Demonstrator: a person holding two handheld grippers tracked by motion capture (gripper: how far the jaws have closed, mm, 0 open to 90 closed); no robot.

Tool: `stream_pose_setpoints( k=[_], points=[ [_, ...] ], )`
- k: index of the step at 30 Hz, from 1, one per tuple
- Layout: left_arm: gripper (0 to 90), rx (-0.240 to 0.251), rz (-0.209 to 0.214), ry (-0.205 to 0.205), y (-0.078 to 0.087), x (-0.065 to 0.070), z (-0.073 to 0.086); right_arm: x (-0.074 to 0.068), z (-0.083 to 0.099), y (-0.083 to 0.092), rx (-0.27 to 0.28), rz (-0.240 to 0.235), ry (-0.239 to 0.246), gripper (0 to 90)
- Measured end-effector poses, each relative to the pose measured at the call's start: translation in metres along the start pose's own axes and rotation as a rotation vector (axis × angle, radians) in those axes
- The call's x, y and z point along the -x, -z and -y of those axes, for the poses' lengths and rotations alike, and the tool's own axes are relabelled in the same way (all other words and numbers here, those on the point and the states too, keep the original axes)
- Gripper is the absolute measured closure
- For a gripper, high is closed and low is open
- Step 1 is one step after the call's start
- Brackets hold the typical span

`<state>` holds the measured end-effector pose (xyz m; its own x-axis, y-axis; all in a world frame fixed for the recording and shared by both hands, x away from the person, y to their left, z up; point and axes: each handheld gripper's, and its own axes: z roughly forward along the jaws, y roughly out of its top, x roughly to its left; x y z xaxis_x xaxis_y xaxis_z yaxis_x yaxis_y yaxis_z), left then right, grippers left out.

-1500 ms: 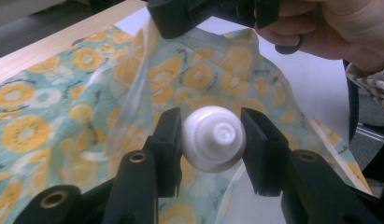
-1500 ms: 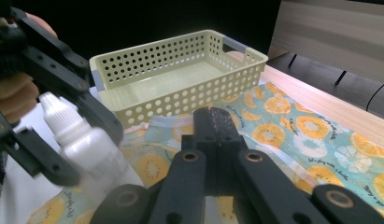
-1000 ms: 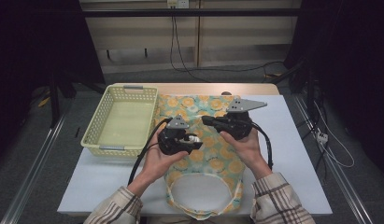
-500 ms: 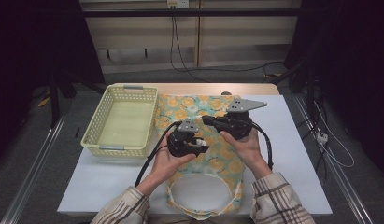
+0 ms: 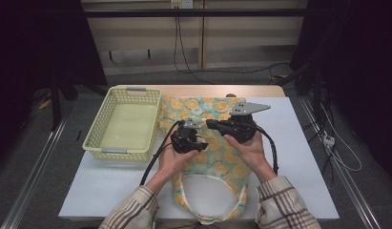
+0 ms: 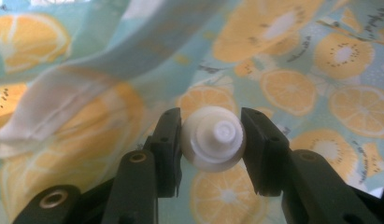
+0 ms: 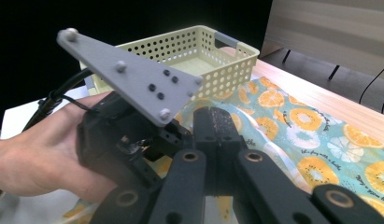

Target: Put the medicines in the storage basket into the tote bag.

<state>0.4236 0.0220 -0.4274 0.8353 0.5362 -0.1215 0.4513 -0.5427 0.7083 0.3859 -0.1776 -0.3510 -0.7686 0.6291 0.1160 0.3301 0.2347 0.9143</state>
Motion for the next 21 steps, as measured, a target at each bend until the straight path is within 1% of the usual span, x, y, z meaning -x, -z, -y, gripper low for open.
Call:
stream_pose_setpoints(
  k=[1, 3, 7, 9, 11, 13, 17, 19, 20, 21],
  points=[
    [60.0, -0.01, -0.002, -0.005, -0.002, 0.0, 0.0, 0.0, 0.0, 0.0, -0.001, 0.001, 0.001, 90.0],
    [59.9, -0.025, 0.007, -0.003, -0.005, 0.0, 0.001, 0.001, 0.001, -0.001, -0.002, 0.0, 0.0, 90.0],
    [58.7, -0.012, 0.005, 0.002, -0.008, 0.0, 0.002, 0.001, 0.001, -0.001, -0.003, -0.003, -0.003, 90.0],
    [53.5, -0.012, -0.002, -0.003, -0.007, 0.001, 0.001, 0.0, 0.001, -0.001, -0.004, -0.002, -0.002, 90.0],
    [50.4, -0.005, -0.006, -0.002, -0.005, 0.0, 0.001, 0.0, 0.001, -0.001, -0.002, -0.003, -0.002, 90.0],
    [44.3, 0.006, 0.007, 0.002, -0.003, 0.0, 0.001, 0.001, 0.001, -0.002, -0.002, -0.003, -0.004, 90.0],
    [34.6, 0.009, 0.014, -0.019, 0.002, 0.004, 0.0, 0.001, 0.002, -0.002, -0.004, -0.001, -0.002, 90.0],
    [30.8, 0.013, 0.002, -0.029, 0.006, 0.006, 0.0, 0.001, 0.002, -0.002, -0.002, 0.0, -0.003, 90.0],
    [28.9, 0.023, 0.018, -0.035, 0.009, 0.006, 0.0, 0.001, 0.001, -0.001, 0.0, 0.0, -0.004, 90.0],
    [27.0, 0.028, 0.024, -0.035, 0.012, 0.006, 0.0, 0.002, 0.001, -0.001, 0.001, 0.002, -0.004, 90.0]
  ],
)
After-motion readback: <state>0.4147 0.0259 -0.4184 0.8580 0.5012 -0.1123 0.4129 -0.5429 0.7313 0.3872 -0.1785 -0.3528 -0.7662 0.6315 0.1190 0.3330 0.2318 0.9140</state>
